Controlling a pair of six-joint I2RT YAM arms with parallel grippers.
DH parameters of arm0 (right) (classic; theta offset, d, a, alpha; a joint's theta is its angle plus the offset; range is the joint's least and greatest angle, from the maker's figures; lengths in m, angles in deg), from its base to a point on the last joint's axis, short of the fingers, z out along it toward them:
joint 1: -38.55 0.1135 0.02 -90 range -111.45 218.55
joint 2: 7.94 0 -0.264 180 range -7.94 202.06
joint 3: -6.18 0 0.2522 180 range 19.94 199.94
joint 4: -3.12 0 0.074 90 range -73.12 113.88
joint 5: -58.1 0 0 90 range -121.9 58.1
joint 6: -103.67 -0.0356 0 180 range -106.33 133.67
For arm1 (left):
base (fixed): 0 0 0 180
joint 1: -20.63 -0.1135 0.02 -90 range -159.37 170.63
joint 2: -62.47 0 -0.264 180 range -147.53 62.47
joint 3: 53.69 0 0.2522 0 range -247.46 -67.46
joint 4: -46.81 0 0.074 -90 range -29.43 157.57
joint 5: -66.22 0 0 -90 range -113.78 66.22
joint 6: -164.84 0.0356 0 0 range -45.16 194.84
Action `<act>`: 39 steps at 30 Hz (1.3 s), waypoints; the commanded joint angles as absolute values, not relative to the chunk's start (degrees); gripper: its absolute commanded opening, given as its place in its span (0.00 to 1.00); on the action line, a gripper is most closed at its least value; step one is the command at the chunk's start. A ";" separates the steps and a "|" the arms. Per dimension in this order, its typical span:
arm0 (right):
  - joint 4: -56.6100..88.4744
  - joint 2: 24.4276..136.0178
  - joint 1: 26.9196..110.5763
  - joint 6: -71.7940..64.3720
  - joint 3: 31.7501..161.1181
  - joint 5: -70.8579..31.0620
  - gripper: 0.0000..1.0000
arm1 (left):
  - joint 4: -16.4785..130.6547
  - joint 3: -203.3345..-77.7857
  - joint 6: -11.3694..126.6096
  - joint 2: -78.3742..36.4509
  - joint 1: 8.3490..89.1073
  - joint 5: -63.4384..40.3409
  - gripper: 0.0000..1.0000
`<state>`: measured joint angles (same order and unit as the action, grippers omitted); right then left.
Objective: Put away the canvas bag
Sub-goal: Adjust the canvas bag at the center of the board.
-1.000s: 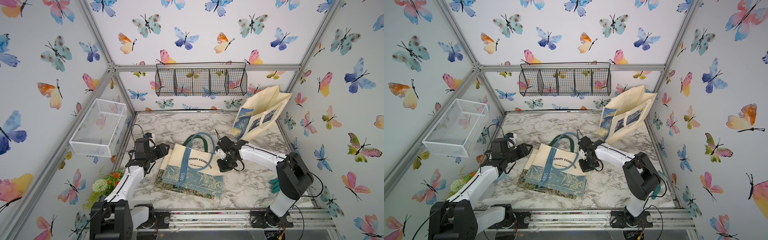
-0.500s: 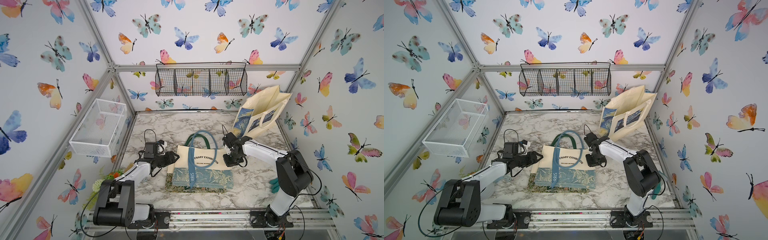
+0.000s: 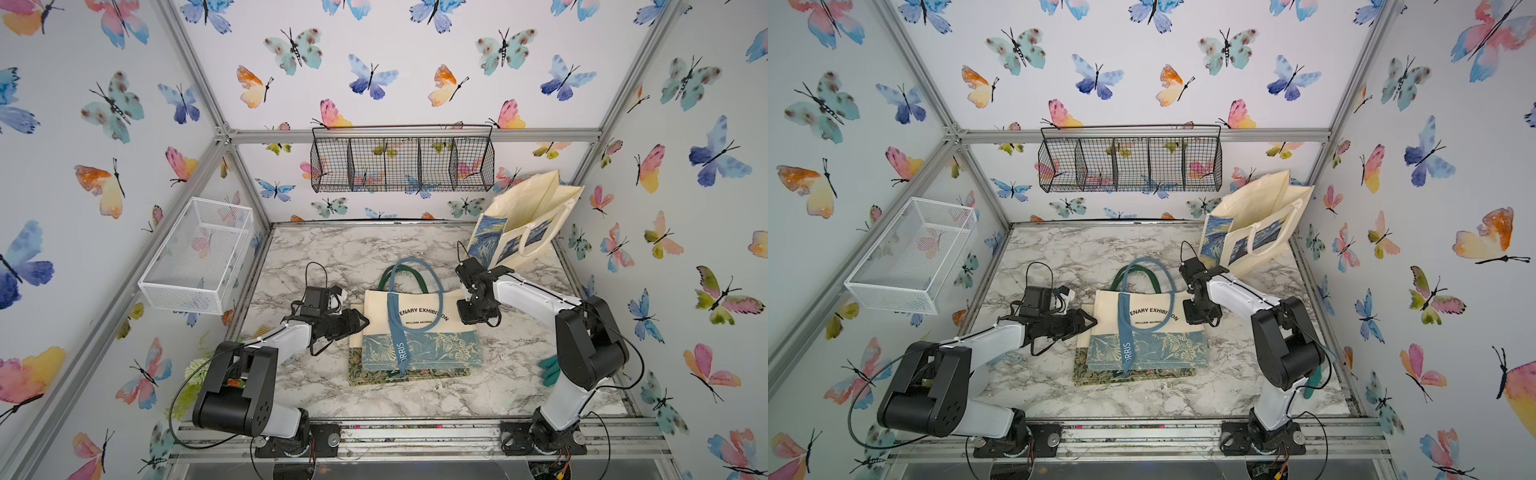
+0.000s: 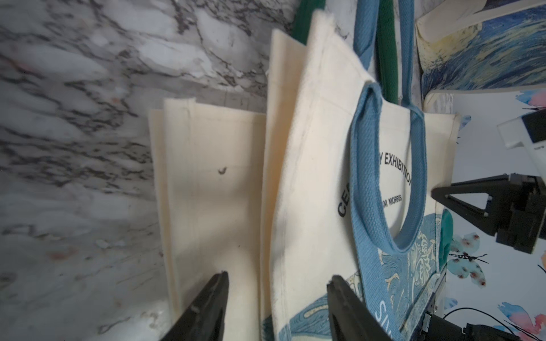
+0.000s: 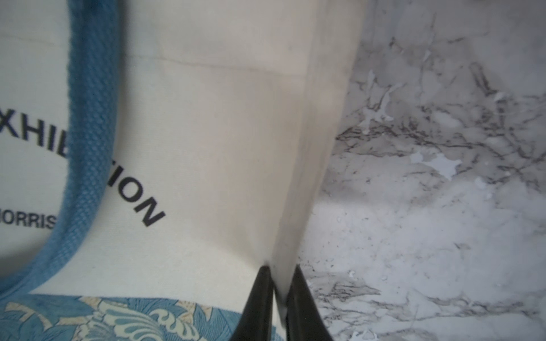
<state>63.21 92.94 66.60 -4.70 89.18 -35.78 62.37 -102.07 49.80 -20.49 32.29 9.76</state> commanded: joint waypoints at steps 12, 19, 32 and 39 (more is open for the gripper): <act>64.18 92.77 65.44 -3.99 89.77 -35.90 0.13 | 57.43 -104.06 47.97 -29.49 35.10 15.58 0.56; 64.05 93.13 65.44 -3.84 90.32 -34.80 0.13 | 54.10 -104.73 45.69 -28.85 36.70 20.53 0.12; 67.79 90.95 65.37 -3.90 97.56 -30.59 0.14 | 61.67 -109.62 44.87 -21.93 37.42 22.44 0.00; 68.75 90.76 65.42 -3.64 100.03 -26.93 0.15 | 64.68 -110.00 45.56 -18.91 37.42 21.94 0.00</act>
<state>67.43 92.33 65.13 -4.04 98.51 -30.55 62.57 -109.45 44.97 -20.88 36.88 19.77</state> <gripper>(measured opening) 0.150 0.079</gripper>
